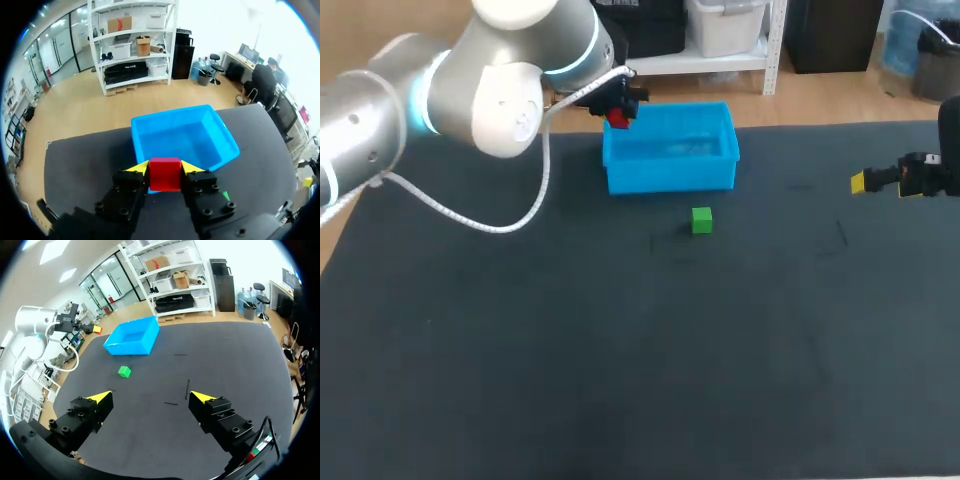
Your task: Use the left arm to pick the red cube and place it into the blue plastic box first, then use the right arm to grasp the green cube and put it into the same blue plastic box after the first action is fully finished.
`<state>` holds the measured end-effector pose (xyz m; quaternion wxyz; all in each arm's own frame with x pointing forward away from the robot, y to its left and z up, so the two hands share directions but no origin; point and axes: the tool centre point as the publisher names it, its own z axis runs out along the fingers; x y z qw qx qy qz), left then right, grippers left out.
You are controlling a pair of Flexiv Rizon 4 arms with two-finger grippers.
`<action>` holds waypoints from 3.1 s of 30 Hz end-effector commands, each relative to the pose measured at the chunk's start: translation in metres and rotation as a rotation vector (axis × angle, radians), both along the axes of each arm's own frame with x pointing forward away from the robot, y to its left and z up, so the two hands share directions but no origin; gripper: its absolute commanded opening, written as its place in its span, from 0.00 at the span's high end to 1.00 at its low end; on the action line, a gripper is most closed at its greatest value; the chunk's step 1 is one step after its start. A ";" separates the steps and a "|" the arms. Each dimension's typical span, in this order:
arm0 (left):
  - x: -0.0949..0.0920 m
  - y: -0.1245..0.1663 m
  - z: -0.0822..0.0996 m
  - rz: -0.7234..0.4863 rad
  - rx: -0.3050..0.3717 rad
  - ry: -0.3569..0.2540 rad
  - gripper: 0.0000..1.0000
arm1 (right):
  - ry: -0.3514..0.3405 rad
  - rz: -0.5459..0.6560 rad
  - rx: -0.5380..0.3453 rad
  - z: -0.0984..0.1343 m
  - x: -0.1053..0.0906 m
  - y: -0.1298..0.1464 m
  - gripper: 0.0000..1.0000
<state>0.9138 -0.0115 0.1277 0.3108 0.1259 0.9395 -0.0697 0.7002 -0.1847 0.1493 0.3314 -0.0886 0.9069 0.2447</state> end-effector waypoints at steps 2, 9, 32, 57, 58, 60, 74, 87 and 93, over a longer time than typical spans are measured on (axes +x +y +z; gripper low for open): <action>0.028 -0.010 -0.013 -0.002 0.001 0.028 1.00 | 0.001 0.001 0.000 0.000 0.000 0.000 0.00; 0.034 -0.012 -0.019 -0.006 -0.019 0.044 1.00 | 0.001 0.001 0.000 0.000 0.000 0.000 0.00; 0.039 -0.022 -0.038 0.000 0.014 0.214 1.00 | 0.001 0.001 0.000 0.000 0.000 0.000 0.00; 0.041 -0.023 -0.058 0.023 0.036 0.333 0.00 | 0.001 0.001 0.000 0.000 0.000 0.000 0.00; 0.040 -0.023 -0.057 0.022 0.037 0.334 0.00 | 0.001 0.001 0.000 0.000 0.000 0.000 0.00; 0.037 -0.023 -0.054 0.022 0.028 0.339 0.00 | 0.001 0.001 0.000 0.000 0.000 0.000 0.00; -0.017 -0.011 -0.013 -0.043 0.000 0.216 0.00 | 0.001 0.001 0.000 0.000 0.000 0.000 0.00; -0.086 0.020 -0.001 -0.068 -0.038 0.098 0.00 | 0.001 0.001 0.000 0.000 0.000 0.000 0.00; -0.121 0.037 0.007 -0.115 -0.067 0.039 0.00 | 0.001 0.001 0.000 0.000 0.000 0.000 0.00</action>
